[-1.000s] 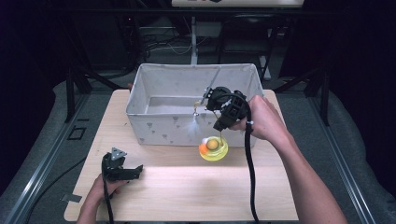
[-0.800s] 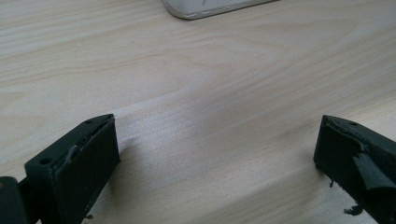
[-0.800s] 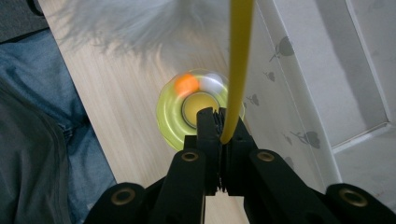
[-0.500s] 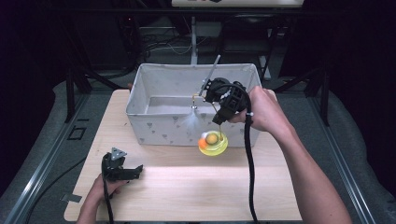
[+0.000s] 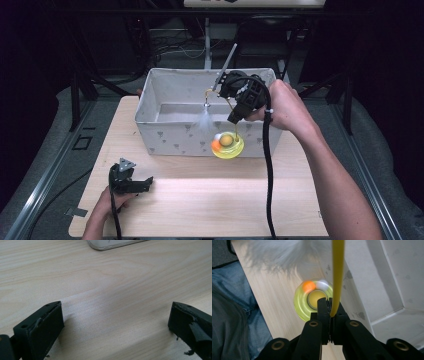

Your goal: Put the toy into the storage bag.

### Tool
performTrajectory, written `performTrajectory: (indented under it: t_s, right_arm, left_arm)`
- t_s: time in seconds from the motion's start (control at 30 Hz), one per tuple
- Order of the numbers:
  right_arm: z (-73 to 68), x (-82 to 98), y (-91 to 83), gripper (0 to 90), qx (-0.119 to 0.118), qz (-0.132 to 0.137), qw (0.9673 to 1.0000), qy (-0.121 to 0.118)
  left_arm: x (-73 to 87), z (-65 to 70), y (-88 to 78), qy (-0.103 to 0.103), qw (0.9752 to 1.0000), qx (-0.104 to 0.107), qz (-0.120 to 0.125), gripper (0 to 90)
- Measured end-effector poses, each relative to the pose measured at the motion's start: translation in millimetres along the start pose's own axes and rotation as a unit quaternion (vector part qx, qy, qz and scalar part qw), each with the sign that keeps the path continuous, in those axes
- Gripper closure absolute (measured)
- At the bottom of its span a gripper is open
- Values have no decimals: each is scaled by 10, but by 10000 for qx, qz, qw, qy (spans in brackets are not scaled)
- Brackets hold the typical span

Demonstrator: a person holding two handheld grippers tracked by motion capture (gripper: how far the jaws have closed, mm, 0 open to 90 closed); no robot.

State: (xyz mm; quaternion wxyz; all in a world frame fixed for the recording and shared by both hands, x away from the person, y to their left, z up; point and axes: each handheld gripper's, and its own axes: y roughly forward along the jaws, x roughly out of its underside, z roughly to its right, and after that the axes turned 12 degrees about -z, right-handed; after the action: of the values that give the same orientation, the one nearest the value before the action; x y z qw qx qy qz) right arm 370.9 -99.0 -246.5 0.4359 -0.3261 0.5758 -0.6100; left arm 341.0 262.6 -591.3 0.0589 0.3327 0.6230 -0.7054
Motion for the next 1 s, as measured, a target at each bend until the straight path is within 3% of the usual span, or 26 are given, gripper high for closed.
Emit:
performTrajectory:
  t_s: [1.0]
  right_arm:
    - [395, -77, -340, 886, 217, 241, 9983, 494]
  left_arm:
    - [0, -1, -1, 8, 10000, -2, -9, 0]
